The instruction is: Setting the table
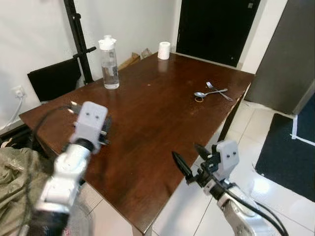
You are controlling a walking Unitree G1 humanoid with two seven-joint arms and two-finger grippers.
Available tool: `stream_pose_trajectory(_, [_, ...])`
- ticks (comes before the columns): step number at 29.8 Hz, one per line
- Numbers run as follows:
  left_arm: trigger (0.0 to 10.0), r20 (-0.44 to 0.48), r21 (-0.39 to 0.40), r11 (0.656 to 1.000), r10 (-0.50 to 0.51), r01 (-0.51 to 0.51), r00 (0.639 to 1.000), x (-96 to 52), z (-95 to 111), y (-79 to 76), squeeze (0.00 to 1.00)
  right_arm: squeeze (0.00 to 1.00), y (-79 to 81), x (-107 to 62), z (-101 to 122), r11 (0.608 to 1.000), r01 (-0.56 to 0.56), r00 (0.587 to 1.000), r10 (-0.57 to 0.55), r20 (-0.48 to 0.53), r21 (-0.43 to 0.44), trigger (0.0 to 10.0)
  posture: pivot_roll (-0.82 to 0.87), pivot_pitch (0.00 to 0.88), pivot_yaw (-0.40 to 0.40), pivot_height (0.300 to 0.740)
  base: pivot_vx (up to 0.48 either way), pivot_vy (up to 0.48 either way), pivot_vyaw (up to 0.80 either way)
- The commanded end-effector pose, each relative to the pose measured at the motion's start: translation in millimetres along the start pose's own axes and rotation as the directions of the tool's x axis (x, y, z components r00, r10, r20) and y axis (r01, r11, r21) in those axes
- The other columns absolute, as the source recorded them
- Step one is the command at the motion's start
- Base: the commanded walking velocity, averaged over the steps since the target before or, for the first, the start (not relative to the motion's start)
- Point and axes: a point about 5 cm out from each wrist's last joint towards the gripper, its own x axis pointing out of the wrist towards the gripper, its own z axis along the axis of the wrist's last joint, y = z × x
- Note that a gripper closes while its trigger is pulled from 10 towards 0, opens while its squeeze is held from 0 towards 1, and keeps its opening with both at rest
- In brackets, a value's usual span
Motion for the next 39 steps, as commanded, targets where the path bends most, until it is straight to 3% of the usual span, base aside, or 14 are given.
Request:
stream_pose_trajectory(1, [10.0, -0.045, 0.052, 0.999, -0.005, 0.008, 0.999, 4.1, -10, 6.3, 0.00, 0.00, -0.4, -1.0, 0, 1.000, 0.011, 1.000, -0.011, -0.002, 0.002, 10.0, 0.00, 0.095, 0.094, 0.740, 0.000, 0.000, 0.00])
stream_pose_trajectory(3, [10.0, -0.084, 0.134, 0.985, 0.122, -0.110, 0.989, 16.4, -12, 44.1, 0.00, 0.00, -0.7, -3.1, 1, 1.000, 0.019, 1.000, -0.019, -0.001, 0.000, 10.0, 0.00, 0.108, 0.100, 0.740, 0.000, 0.000, 0.00])
stream_pose_trajectory(6, [10.0, -0.125, 0.174, 0.963, 0.229, -0.206, 0.965, 21.2, -16, 70.2, 0.00, 0.00, 0.0, -4.7, 1, 1.000, 0.027, 1.000, -0.027, -0.002, 0.002, 10.0, 0.00, 0.125, 0.099, 0.740, 0.000, 0.000, 0.00])
stream_pose_trajectory(10, [10.0, -0.160, 0.209, 0.952, 0.259, -0.223, 0.953, 22.3, -23, 78.4, 0.00, 0.00, 2.5, -3.7, 3, 1.000, 0.024, 1.000, -0.024, 0.000, 0.006, 10.0, -0.01, 0.143, 0.097, 0.740, 0.000, 0.000, 0.00])
stream_pose_trajectory(15, [10.0, -0.181, 0.222, 0.959, 0.217, -0.176, 0.959, 23.2, -28, 83.3, 0.00, 0.00, 10.8, -0.5, 9, 1.000, 0.003, 1.000, -0.003, 0.012, 0.015, 10.0, -0.03, 0.191, 0.088, 0.740, 0.000, 0.000, 0.00])
stream_pose_trajectory(18, [10.0, -0.165, 0.200, 0.979, -0.015, 0.048, 0.986, 16.5, -23, 100.4, 0.00, 0.00, 19.0, 4.3, 17, 0.999, -0.040, 0.999, 0.040, 0.019, 0.015, 10.0, -0.04, 0.246, 0.066, 0.740, 0.000, 0.000, 0.00])
stream_pose_trajectory(19, [10.0, -0.165, 0.200, 0.979, -0.015, 0.048, 0.986, 16.5, -23, 100.4, 0.00, 0.00, 19.0, 4.3, 17, 0.999, -0.040, 0.999, 0.040, 0.019, 0.015, 10.0, -0.04, 0.246, 0.066, 0.740, 0.000, 0.000, 0.00])
stream_pose_trajectory(25, [10.0, -0.230, 0.427, 0.873, -0.146, 0.235, 0.962, 3.1, -18, 128.3, 0.00, 0.00, 18.9, 5.1, 22, 0.998, -0.057, 0.998, 0.056, 0.016, 0.012, 10.0, -0.03, 0.261, 0.059, 0.740, 0.000, 0.000, 0.00])
stream_pose_trajectory(28, [10.0, -0.279, 0.582, 0.752, -0.172, 0.309, 0.945, 0.1, -9, 140.7, 0.00, 0.00, 19.2, 4.1, 21, 0.998, -0.054, 0.998, 0.054, 0.008, 0.016, 10.0, -0.03, 0.264, 0.066, 0.740, 0.000, 0.000, 0.00])
stream_pose_trajectory(29, [10.0, -0.279, 0.582, 0.752, -0.172, 0.309, 0.945, 0.1, -9, 140.7, 0.00, 0.00, 19.2, 4.1, 21, 0.998, -0.054, 0.998, 0.054, 0.008, 0.016, 10.0, -0.03, 0.264, 0.066, 0.740, 0.000, 0.000, 0.00])
stream_pose_trajectory(30, [10.0, -0.297, 0.618, 0.710, -0.188, 0.339, 0.936, 0.2, -7, 140.6, 0.40, 0.00, 19.7, 3.9, 20, 0.998, -0.054, 0.999, 0.054, 0.007, 0.019, 10.0, -0.03, 0.263, 0.067, 0.740, 0.000, 0.000, 0.00])
stream_pose_trajectory(31, [10.0, -0.310, 0.636, 0.680, -0.207, 0.364, 0.928, 1.1, -6, 138.6, 1.00, 0.00, 20.3, 3.9, 20, 0.998, -0.053, 0.999, 0.053, 0.005, 0.021, 10.0, -0.03, 0.261, 0.069, 0.740, 0.000, 0.000, 0.00])
stream_pose_trajectory(37, [10.0, -0.320, 0.674, 0.613, -0.260, 0.412, 0.911, 11.0, -3, 120.8, 1.00, 0.00, 21.2, 3.9, 20, 0.999, -0.049, 0.999, 0.049, 0.003, 0.024, 10.0, -0.04, 0.254, 0.070, 0.740, 0.000, 0.000, 0.00])
stream_pose_trajectory(39, [10.0, -0.329, 0.714, 0.551, -0.282, 0.433, 0.901, 16.0, -3, 110.5, 1.00, 0.00, 19.3, 3.4, 21, 0.999, -0.045, 0.999, 0.045, 0.004, 0.021, 10.0, -0.05, 0.245, 0.066, 0.740, 0.000, 0.000, 0.00])
